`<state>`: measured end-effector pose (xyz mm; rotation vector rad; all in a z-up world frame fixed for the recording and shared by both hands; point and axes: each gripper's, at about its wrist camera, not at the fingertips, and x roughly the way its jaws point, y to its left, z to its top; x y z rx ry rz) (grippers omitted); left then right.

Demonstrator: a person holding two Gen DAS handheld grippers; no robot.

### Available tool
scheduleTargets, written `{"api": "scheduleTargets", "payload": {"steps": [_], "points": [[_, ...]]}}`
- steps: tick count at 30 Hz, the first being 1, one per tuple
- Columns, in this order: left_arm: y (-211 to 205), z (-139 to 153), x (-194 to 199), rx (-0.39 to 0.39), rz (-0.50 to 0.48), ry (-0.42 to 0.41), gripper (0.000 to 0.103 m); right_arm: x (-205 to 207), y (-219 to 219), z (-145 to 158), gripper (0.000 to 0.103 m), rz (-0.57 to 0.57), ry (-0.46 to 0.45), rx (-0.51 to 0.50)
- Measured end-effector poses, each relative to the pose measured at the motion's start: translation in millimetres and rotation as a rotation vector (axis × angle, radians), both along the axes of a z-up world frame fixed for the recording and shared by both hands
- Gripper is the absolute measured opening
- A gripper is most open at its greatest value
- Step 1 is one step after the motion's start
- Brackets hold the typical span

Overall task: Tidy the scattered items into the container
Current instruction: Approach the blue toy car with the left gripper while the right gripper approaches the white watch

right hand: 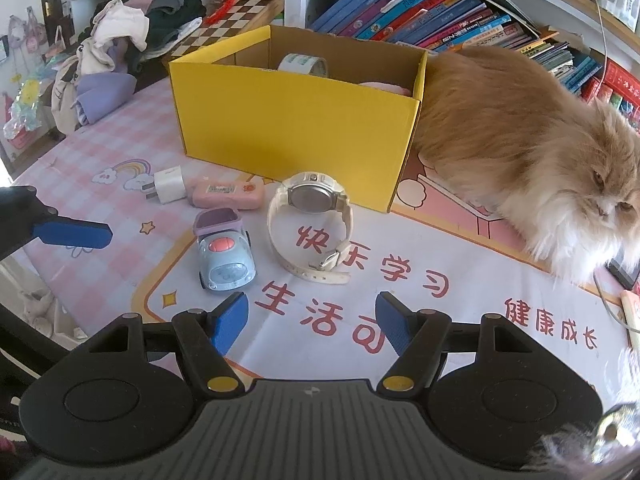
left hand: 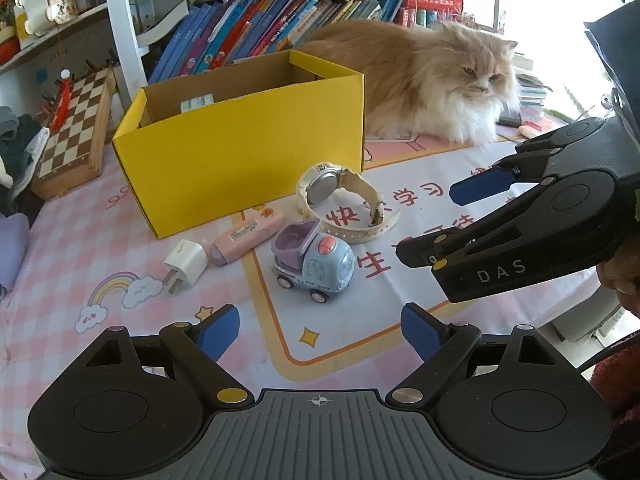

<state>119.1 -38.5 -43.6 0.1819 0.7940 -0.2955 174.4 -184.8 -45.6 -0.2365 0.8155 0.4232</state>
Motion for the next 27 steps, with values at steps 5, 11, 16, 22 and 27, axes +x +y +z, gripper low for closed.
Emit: {"api": "scheduleTargets", "payload": {"steps": [5,11,16,22,27], "points": [[0,0,2,-0.005,0.009,0.0,0.09,2,0,0,0.069,0.005,0.0,-0.001],[0,-1,4,-0.005,0.01,0.0,0.09,4,2,-1,0.069,0.01,0.002,-0.004],[-1,-3,8,0.001,0.01,0.001,0.09,7,1,0,0.069,0.005,0.001,-0.004],[-3,2,13,0.027,0.0,-0.025,0.09,13,0,3,0.069,0.004,-0.006,0.011],[-5,-2,15,0.033,0.003,-0.021,0.09,15,-3,5,0.069,-0.006,-0.003,0.028]]}}
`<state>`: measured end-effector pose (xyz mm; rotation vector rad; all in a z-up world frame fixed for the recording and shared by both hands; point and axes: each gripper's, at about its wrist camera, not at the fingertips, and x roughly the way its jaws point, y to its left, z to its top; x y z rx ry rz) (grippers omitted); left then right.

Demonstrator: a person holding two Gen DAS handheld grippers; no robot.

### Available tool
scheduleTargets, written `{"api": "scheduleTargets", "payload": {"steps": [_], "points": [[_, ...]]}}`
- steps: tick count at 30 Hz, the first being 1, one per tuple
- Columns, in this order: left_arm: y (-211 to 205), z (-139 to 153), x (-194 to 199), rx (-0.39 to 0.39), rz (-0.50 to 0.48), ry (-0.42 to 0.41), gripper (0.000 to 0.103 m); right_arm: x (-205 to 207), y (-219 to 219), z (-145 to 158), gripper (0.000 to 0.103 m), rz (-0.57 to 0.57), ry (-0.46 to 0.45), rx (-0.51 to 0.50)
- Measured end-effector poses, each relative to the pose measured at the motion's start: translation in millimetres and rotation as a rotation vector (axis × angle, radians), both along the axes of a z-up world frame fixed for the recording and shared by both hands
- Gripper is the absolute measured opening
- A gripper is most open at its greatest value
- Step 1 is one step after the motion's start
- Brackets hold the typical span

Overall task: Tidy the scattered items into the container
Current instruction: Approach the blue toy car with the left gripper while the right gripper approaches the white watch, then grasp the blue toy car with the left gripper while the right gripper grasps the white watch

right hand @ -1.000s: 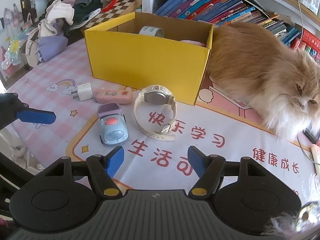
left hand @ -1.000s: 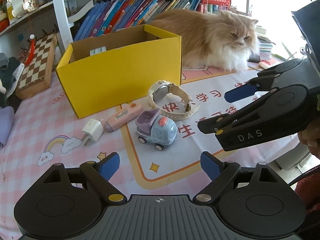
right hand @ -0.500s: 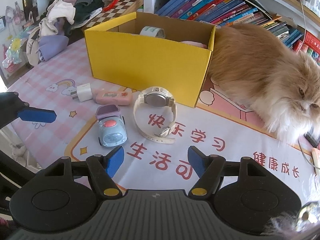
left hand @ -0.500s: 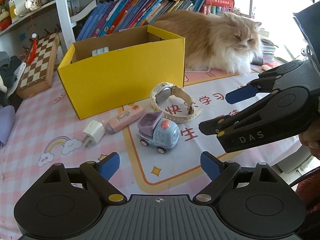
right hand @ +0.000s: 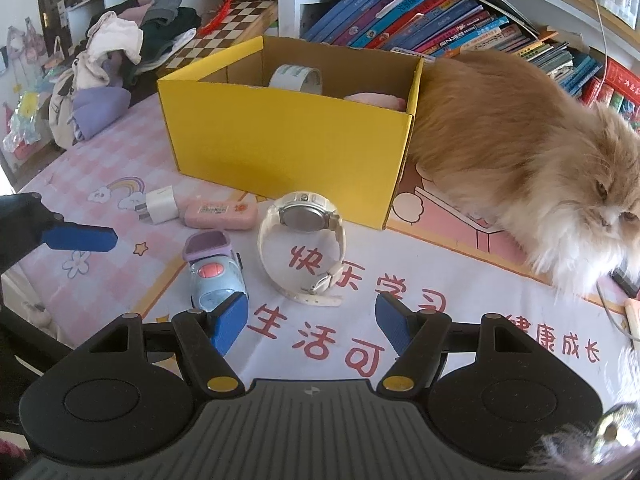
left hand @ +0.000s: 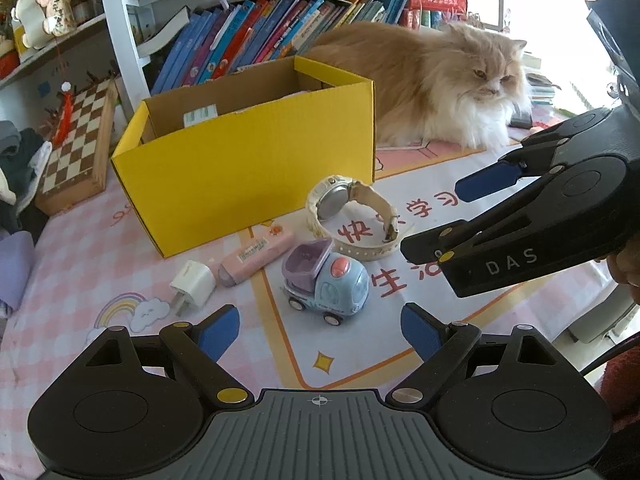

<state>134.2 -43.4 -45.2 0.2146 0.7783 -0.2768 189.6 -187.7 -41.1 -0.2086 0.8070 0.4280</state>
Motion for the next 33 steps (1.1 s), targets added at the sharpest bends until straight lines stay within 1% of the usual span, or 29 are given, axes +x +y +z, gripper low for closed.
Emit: {"api": "scheduleTargets", "payload": {"steps": [16,23,27,29,30,33], "points": [[-6,-9,17,0.009,0.021,0.004,0.089,14,-5,-6,0.069,0.005,0.027,-0.008],[-15,-13,26,0.046,-0.006,-0.012,0.089,23,-5,-10,0.069,0.017,0.046,-0.009],[-19,-16,30,0.052,-0.015,-0.017,0.089,30,-9,-10,0.069,0.002,0.05,0.001],[-19,-17,32,0.055,-0.017,-0.017,0.088,36,-13,-11,0.069,-0.019,0.066,0.013],[-18,-18,34,0.053,-0.015,-0.015,0.085,40,-15,-11,0.069,-0.031,0.074,0.021],[-17,-20,41,0.043,-0.01,-0.003,0.082,45,-17,-10,0.07,-0.036,0.078,0.033]]}}
